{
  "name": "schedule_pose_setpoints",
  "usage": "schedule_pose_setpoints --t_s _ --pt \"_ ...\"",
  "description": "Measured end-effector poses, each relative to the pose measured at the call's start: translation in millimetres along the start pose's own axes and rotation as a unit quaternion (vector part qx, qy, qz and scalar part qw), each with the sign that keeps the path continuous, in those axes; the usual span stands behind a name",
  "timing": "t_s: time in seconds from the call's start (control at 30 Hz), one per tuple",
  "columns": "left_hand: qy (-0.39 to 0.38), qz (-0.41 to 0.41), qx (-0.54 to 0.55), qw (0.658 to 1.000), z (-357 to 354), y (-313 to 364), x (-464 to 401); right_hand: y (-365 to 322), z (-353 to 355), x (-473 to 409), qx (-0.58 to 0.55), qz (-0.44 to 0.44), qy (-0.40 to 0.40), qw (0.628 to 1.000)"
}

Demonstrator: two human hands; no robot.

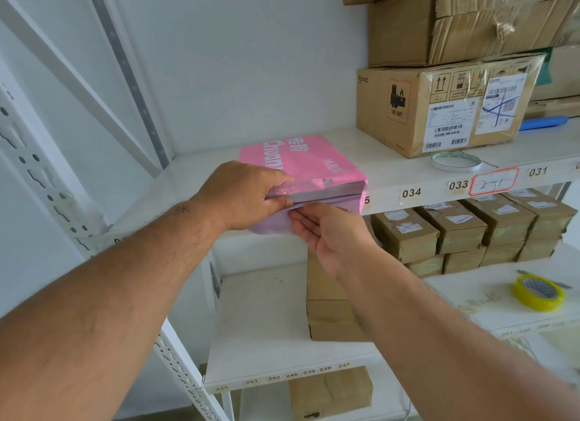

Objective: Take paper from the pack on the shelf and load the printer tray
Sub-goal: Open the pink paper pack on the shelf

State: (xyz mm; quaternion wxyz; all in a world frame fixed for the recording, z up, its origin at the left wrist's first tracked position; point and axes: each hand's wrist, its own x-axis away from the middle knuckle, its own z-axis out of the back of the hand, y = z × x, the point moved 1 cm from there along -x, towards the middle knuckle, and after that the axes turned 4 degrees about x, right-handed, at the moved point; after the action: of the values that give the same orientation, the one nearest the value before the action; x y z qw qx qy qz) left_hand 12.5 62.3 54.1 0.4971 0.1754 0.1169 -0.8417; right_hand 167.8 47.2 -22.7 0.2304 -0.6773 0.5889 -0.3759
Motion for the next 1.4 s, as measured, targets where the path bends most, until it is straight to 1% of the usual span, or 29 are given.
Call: schedule_pose_setpoints --t_s 0.3,0.6,1.17,1.4 --pt "0.006 0.017 0.025 1.000 0.5 0.9 0.1 -0.9 1.3 -1.1 -0.004 -0.001 -0.011 1.000" --pt "0.008 0.023 0.026 0.999 0.2 0.6 -0.8 -0.4 2.8 -2.1 0.003 -0.003 -0.014 1.000" --pt "0.014 0.014 0.026 0.999 -2.6 -2.2 -0.2 0.4 0.9 -4.4 0.015 -0.005 0.005 1.000" --pt "0.015 0.007 0.019 1.000 -3.2 -2.2 -0.4 2.9 -2.1 -5.8 0.023 0.003 0.027 0.999"
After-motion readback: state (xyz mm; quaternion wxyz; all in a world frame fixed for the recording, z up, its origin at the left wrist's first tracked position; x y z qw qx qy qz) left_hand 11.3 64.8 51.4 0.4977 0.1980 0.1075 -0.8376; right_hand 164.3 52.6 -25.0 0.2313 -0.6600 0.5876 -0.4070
